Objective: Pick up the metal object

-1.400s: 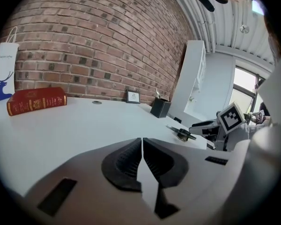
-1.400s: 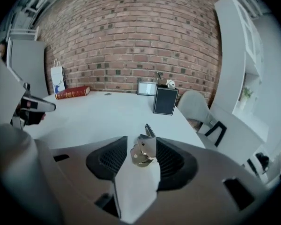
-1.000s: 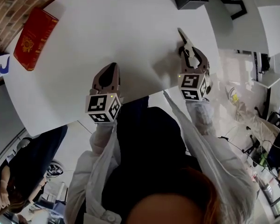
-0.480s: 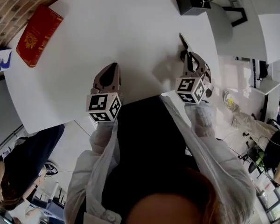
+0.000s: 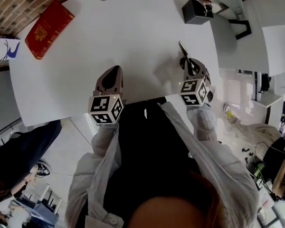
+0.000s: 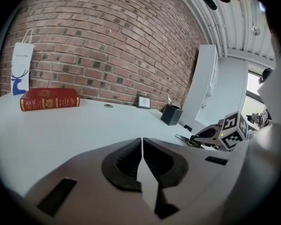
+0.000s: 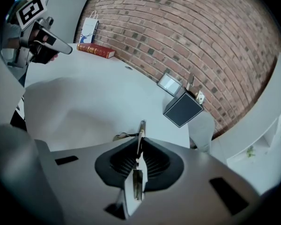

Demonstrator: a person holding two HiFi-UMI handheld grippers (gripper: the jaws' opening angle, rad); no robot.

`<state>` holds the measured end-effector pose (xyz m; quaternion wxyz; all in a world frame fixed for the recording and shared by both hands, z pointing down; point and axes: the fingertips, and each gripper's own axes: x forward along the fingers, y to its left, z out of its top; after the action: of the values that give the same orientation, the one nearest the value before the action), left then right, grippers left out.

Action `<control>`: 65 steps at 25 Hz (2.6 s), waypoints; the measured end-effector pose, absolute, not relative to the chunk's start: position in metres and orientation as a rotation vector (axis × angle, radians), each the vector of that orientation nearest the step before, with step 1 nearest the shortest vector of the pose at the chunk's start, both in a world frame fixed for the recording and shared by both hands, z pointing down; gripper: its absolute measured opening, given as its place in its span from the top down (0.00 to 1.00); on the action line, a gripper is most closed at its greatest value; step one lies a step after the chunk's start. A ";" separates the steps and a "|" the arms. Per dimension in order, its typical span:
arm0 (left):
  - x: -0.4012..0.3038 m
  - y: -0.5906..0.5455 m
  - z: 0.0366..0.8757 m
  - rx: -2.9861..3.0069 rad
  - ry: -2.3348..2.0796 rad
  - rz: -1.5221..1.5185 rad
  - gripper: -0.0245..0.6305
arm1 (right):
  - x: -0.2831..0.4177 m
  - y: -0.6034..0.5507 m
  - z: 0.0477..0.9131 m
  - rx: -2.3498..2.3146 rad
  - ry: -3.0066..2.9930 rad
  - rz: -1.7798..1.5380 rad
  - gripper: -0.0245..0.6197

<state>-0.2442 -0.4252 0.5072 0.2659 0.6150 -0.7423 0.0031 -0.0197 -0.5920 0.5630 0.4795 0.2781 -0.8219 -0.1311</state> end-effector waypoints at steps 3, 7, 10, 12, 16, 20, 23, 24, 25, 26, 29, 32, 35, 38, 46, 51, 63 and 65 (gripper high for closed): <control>-0.240 -0.422 0.501 1.641 -2.025 -0.004 0.92 | -0.021 -0.592 0.560 0.655 -2.042 -0.230 0.91; -0.243 -0.417 0.488 1.604 -2.080 -0.029 0.92 | -0.031 -0.593 0.547 0.625 -2.102 -0.165 0.92; -0.250 -0.413 0.479 1.572 -2.132 -0.045 0.92 | -0.044 -0.595 0.534 0.585 -2.149 -0.128 0.91; -0.253 -0.407 0.474 1.553 -2.160 -0.053 0.92 | -0.052 -0.591 0.524 0.553 -2.176 -0.125 0.91; -0.260 -0.395 0.460 1.509 -2.210 -0.094 0.92 | -0.072 -0.582 0.500 0.479 -2.213 -0.196 0.91; -0.271 -0.387 0.441 1.462 -2.286 -0.115 0.92 | -0.102 -0.575 0.477 0.392 -2.284 -0.221 0.91; -0.279 -0.376 0.430 1.431 -2.338 -0.108 0.92 | -0.124 -0.566 0.460 0.331 -2.344 -0.236 0.91; -0.282 -0.371 0.427 1.420 -2.352 -0.107 0.92 | -0.132 -0.562 0.454 0.310 -2.363 -0.244 0.91; -0.285 -0.366 0.423 1.410 -2.366 -0.107 0.92 | -0.139 -0.558 0.448 0.289 -2.382 -0.248 0.91; -0.289 -0.361 0.419 1.401 -2.380 -0.108 0.92 | -0.147 -0.554 0.442 0.267 -2.404 -0.244 0.91; -0.298 -0.348 0.406 1.379 -2.420 -0.110 0.92 | -0.166 -0.544 0.426 0.216 -2.475 -0.199 0.91; -0.305 -0.338 0.394 1.357 -2.463 -0.108 0.92 | -0.181 -0.537 0.409 0.173 -2.541 -0.138 0.91; -0.312 -0.333 0.382 1.339 -2.497 -0.125 0.92 | -0.196 -0.531 0.390 0.125 -2.623 -0.031 0.91; -0.319 -0.328 0.367 1.331 -2.528 -0.156 0.92 | -0.210 -0.525 0.370 0.097 -2.701 0.053 0.91; -0.337 -0.315 0.347 1.264 -2.615 -0.178 0.92 | -0.217 -0.532 0.331 0.168 -2.976 0.483 0.91; -0.341 -0.305 0.349 1.206 -2.640 -0.199 0.92 | -0.202 -0.546 0.331 0.295 -3.087 0.567 0.91; -0.341 -0.290 0.359 1.148 -2.647 -0.213 0.92 | -0.206 -0.534 0.357 0.259 -3.029 0.462 0.91; -0.341 -0.290 0.359 1.142 -2.647 -0.217 0.92 | -0.207 -0.534 0.358 0.261 -3.023 0.463 0.91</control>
<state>-0.3408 -0.2899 0.3586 0.1250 0.3918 -0.9085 -0.0746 -0.2066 -0.5344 0.3583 0.0361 0.0850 -0.9843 0.1507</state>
